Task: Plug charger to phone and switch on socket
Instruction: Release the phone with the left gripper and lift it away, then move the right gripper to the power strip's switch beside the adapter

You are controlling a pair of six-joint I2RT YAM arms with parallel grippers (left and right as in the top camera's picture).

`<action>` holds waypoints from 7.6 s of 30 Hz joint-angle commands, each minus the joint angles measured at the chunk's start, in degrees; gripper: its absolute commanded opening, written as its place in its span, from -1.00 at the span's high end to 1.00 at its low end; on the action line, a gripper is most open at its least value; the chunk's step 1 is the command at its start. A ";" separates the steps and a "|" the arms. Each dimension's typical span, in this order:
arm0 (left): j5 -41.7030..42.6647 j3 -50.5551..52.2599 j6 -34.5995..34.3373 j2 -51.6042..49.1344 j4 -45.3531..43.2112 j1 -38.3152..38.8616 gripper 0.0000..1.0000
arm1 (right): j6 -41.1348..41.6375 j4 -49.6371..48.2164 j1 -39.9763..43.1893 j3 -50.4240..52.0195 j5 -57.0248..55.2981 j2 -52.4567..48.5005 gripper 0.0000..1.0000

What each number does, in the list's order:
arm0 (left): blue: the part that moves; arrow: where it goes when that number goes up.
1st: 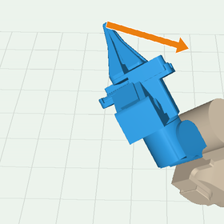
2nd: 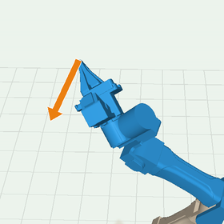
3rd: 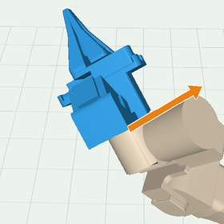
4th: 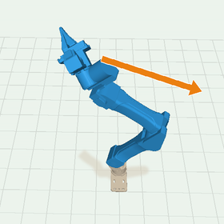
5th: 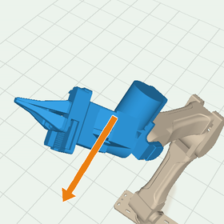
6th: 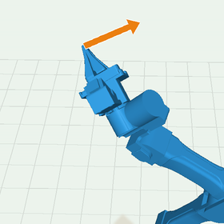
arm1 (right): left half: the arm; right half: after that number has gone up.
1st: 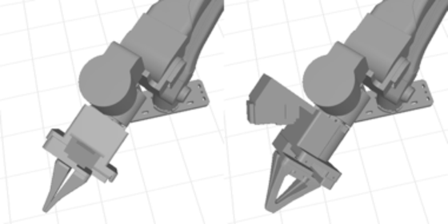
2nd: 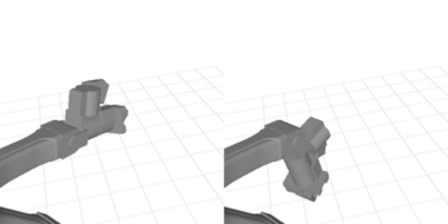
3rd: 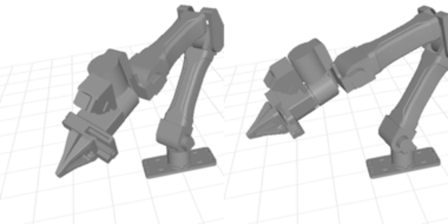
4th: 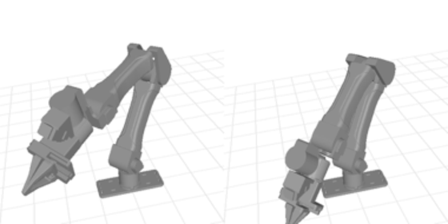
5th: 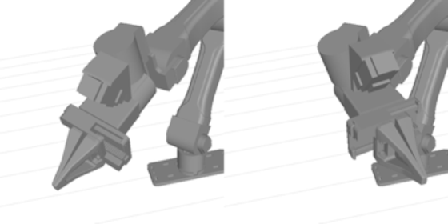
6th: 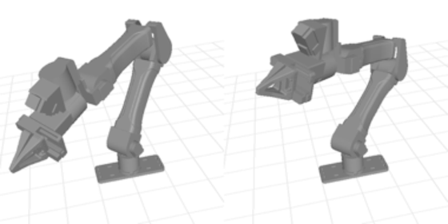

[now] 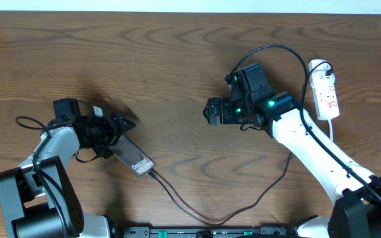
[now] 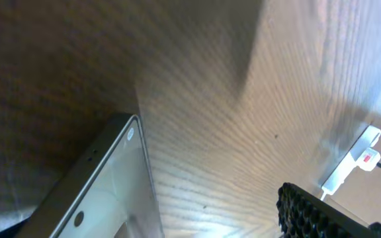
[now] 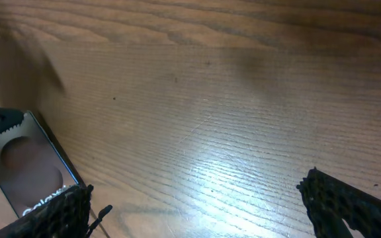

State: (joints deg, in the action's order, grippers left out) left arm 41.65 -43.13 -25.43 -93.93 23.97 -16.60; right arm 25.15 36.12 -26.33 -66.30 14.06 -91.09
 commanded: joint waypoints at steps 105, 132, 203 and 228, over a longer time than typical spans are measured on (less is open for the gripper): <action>-18.18 1.62 0.70 -1.53 14.73 0.07 -0.71 | -0.59 -0.02 -0.35 -0.66 -0.48 0.76 -0.99; -18.43 -2.75 23.52 30.84 13.16 4.68 -0.71 | -0.59 -0.13 -0.35 -0.66 -1.09 0.76 -0.98; -16.24 -2.86 33.97 36.96 6.84 8.70 -0.71 | -51.12 37.73 56.35 -43.10 16.52 -31.47 -0.98; -16.22 -2.86 33.97 36.96 6.84 8.70 -0.71 | -47.87 25.35 52.04 -37.35 16.33 -32.06 -0.99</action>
State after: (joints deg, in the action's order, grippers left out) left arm 25.15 -45.12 7.60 -56.86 30.98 -8.12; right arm -23.49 62.43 25.96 -105.67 29.61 -122.65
